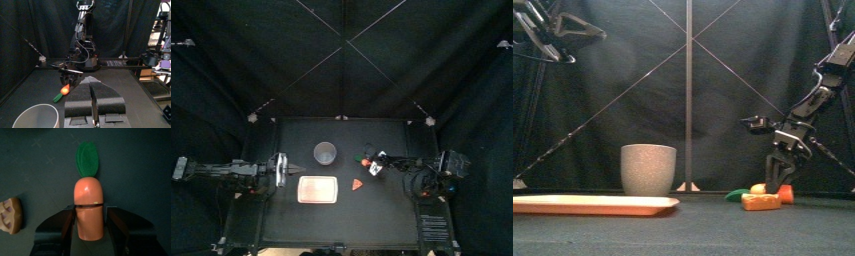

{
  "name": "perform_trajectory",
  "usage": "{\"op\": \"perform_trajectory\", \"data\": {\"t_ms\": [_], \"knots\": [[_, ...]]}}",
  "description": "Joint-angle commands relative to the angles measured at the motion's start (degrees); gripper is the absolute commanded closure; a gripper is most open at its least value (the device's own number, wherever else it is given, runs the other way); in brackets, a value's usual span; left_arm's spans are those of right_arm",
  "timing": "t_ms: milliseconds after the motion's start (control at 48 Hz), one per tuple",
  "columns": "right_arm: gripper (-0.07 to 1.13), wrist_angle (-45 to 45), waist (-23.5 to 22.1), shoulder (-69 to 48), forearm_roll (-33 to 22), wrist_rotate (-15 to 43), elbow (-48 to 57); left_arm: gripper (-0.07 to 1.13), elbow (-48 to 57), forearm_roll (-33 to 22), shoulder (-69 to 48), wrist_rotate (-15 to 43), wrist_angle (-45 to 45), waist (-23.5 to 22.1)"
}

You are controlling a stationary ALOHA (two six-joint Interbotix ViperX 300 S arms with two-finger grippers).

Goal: Pick the carrot then place it in the grey bowl
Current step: Place carrot in the grey bowl

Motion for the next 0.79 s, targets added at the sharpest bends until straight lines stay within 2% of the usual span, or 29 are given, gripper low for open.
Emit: {"op": "perform_trajectory", "data": {"t_ms": [21, 104, 167, 354, 500, 792], "knots": [[0.55, -0.35, 0.18, -0.35, 0.0, 0.09, -0.97, 1.08, -1.14, 0.09, 0.0, 0.09, -0.35, 0.09], [0.66, -0.35, 0.09, -0.35, 0.26, 0.18, -1.14, 1.08, -1.14, 0.09, 0.0, 0.09, -0.44, 0.09], [0.7, -0.35, 0.09, -0.44, 0.35, 0.09, -1.76, 1.08, -1.14, 0.09, 0.0, 0.09, -0.35, -0.09], [0.69, 0.53, 0.62, -3.69, 0.35, 0.18, -7.29, 1.08, -1.14, 0.09, 0.0, 0.09, -0.35, -0.09], [0.69, 2.81, 3.25, -5.36, 0.26, 0.09, -14.68, 1.08, -1.05, 0.09, 0.0, 0.09, -0.35, 0.09], [0.69, 3.87, 6.94, -1.58, -0.18, -0.26, -28.74, 1.08, -0.97, 0.09, -0.09, 0.09, -0.35, 0.09]]}}
